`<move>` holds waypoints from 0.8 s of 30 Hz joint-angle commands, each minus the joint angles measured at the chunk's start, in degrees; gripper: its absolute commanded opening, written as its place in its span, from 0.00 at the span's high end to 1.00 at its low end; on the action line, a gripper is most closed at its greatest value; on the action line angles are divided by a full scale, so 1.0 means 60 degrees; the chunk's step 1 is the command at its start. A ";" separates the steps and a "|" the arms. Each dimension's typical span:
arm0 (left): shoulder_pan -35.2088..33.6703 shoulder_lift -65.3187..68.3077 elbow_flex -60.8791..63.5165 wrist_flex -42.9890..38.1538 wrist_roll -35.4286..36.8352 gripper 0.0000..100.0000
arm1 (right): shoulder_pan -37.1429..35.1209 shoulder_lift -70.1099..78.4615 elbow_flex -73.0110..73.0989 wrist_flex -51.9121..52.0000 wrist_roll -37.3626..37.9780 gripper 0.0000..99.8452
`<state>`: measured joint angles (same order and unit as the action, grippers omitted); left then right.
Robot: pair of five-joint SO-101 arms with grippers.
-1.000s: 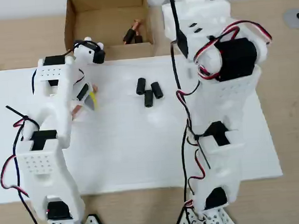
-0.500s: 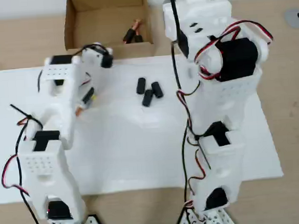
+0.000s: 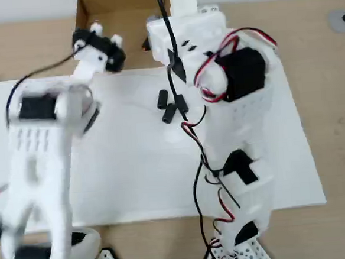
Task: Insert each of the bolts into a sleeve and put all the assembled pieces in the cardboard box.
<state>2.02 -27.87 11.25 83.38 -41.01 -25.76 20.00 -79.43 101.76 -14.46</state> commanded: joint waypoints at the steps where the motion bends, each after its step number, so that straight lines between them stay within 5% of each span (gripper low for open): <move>1: 0.0132 -0.3128 0.1553 -0.0029 0.0103 0.99 | -0.0154 -0.0769 0.1707 0.0132 -0.0352 0.79; 12: -0.0396 -0.8212 0.4703 -0.0044 0.1260 0.99 | -0.0154 -0.0828 0.6352 -0.0264 -0.0278 0.79; 18: -0.1026 -0.8388 0.6593 -0.1114 0.0117 0.98 | -0.0183 -0.0828 0.8212 -0.1275 -0.0337 0.79; 24: -0.1055 -0.8242 0.7165 -0.2593 0.0147 0.84 | -0.0198 -0.0813 0.9370 -0.2300 -0.0337 0.79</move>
<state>-3.08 -77.80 54.24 72.31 -40.31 -25.67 18.33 -25.36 90.86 -15.87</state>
